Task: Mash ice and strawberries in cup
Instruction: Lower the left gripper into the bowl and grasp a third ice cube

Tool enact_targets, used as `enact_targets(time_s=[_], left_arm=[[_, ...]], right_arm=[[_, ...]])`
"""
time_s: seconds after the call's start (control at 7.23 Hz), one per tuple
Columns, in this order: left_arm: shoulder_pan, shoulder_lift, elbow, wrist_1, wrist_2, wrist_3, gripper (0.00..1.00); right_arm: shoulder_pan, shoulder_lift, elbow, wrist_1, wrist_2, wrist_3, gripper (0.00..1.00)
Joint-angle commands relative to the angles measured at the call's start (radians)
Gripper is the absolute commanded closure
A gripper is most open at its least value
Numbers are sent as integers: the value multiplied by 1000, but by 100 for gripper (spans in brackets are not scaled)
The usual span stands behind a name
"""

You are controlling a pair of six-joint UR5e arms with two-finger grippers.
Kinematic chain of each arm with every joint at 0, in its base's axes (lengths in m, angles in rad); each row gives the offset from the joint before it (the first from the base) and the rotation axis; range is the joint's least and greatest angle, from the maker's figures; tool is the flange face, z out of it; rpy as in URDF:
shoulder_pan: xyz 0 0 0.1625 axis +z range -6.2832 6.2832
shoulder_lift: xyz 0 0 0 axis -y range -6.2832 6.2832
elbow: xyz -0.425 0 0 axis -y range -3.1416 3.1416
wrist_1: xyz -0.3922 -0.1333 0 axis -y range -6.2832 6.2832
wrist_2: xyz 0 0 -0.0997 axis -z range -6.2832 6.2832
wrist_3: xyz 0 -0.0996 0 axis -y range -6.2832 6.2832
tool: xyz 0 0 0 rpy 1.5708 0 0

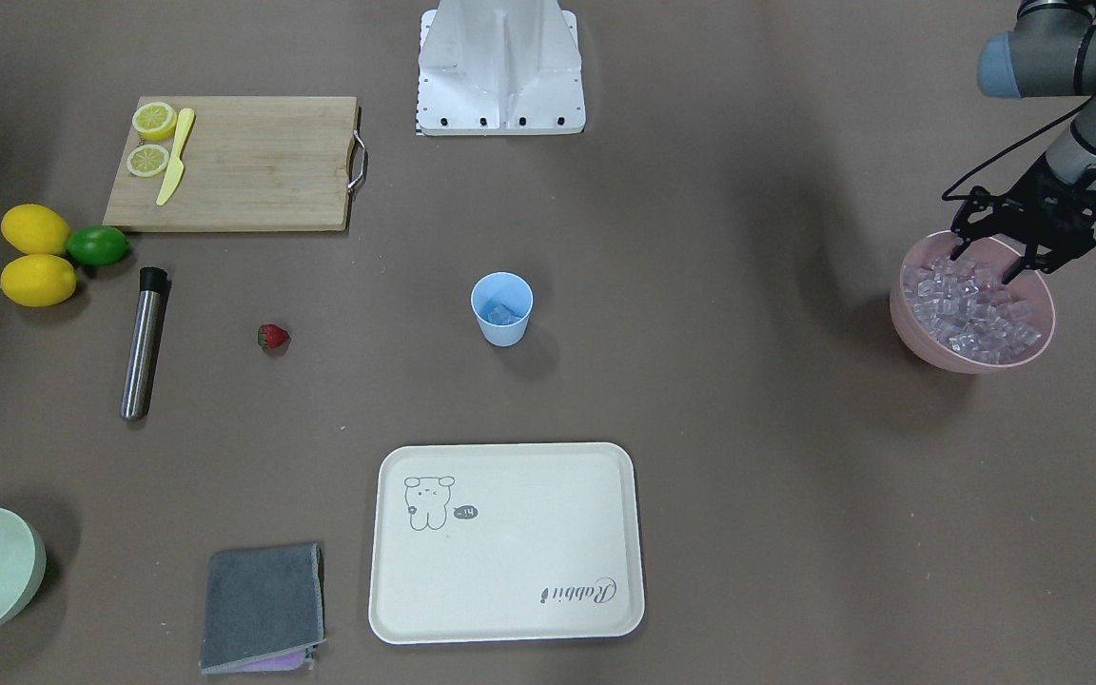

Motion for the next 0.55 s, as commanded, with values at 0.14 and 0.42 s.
enact_targets(time_s=[0.14, 0.42], left_arm=[[0, -5, 28, 4, -3, 45, 27], [0, -5, 33, 4, -2, 45, 27]], right_arm=[[0, 0, 0, 1, -1, -1, 0], [0, 0, 0, 1, -1, -1, 0]])
